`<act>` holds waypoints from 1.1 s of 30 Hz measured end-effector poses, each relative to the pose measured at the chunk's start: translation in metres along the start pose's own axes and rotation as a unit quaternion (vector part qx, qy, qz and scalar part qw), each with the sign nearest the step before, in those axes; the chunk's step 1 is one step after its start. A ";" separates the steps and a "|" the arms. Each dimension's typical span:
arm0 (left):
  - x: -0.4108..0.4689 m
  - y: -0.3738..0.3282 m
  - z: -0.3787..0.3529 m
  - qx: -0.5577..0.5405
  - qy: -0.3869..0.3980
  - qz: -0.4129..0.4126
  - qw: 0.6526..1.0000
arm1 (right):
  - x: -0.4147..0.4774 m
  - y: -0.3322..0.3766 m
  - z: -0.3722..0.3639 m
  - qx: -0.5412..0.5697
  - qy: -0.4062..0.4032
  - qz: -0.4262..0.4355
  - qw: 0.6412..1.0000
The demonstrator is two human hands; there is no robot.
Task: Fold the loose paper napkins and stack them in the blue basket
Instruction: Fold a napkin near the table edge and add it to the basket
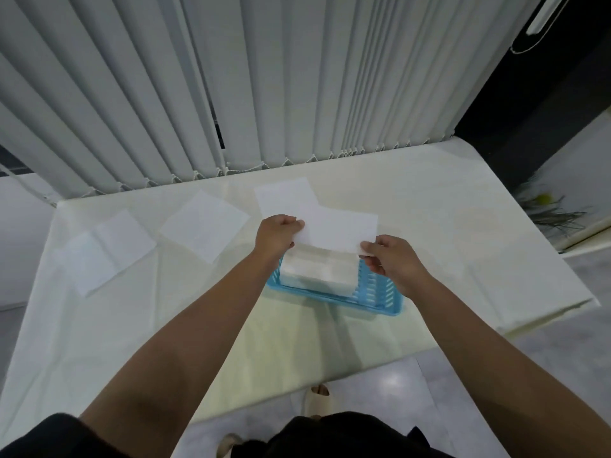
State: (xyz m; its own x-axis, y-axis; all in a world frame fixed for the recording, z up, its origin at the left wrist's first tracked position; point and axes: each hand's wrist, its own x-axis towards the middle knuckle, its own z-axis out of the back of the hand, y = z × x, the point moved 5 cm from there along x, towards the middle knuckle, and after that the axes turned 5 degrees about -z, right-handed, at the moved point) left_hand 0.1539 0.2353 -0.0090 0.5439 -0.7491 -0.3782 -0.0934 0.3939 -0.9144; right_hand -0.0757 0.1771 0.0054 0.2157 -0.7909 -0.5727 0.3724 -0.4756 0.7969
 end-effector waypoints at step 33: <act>-0.012 0.049 0.020 0.170 -0.033 0.005 0.985 | 0.014 -0.059 -0.002 -0.038 -0.082 -0.052 0.995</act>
State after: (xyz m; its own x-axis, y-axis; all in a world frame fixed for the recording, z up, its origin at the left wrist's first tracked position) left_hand 0.1597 0.2742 -0.0463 0.5986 -0.7124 -0.3663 0.1794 0.5648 -0.8055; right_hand -0.0925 0.1953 -0.0496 0.0245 -0.7938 -0.6077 0.4539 -0.5328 0.7143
